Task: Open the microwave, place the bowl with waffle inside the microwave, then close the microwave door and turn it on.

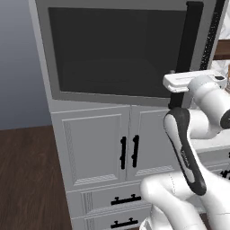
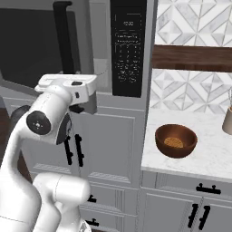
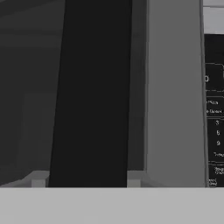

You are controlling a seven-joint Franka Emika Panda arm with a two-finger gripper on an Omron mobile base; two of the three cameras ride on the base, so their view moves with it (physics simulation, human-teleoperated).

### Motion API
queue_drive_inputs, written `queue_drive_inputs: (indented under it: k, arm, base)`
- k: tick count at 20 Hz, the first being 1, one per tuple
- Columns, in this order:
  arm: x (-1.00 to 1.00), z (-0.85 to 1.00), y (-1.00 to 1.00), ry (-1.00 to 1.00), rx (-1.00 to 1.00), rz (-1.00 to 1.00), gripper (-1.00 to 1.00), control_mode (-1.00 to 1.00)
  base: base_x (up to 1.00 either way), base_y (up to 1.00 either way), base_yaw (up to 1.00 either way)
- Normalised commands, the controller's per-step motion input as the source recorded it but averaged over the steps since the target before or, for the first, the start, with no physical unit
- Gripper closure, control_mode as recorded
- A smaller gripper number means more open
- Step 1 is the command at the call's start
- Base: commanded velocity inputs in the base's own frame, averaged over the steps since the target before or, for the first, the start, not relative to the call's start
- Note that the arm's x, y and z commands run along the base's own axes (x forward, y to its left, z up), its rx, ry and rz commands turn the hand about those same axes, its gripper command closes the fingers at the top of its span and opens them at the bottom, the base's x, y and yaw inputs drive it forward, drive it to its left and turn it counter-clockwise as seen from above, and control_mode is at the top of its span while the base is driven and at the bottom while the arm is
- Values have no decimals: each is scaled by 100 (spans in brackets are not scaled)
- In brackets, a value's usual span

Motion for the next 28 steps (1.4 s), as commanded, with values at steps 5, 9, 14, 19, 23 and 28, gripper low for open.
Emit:
queue_drive_inputs:
  k: [5,9,14,19,23,28]
  arm:
    - [-99,0,25,10,0,-10,100,-100]
    - [-78,0,37,16,0,-11,100,-100]
    - [-60,0,32,14,-1,-7,100,-100]
    - [-20,0,17,3,-2,0,100,-100]
    - [0,0,0,0,0,0,100,-100]
    - [0,0,0,0,0,0,-100,-100]
  base:
    - [0,0,0]
    - [0,0,0]
    - [0,0,0]
    - [0,0,0]
    - [0,0,0]
    - [0,0,0]
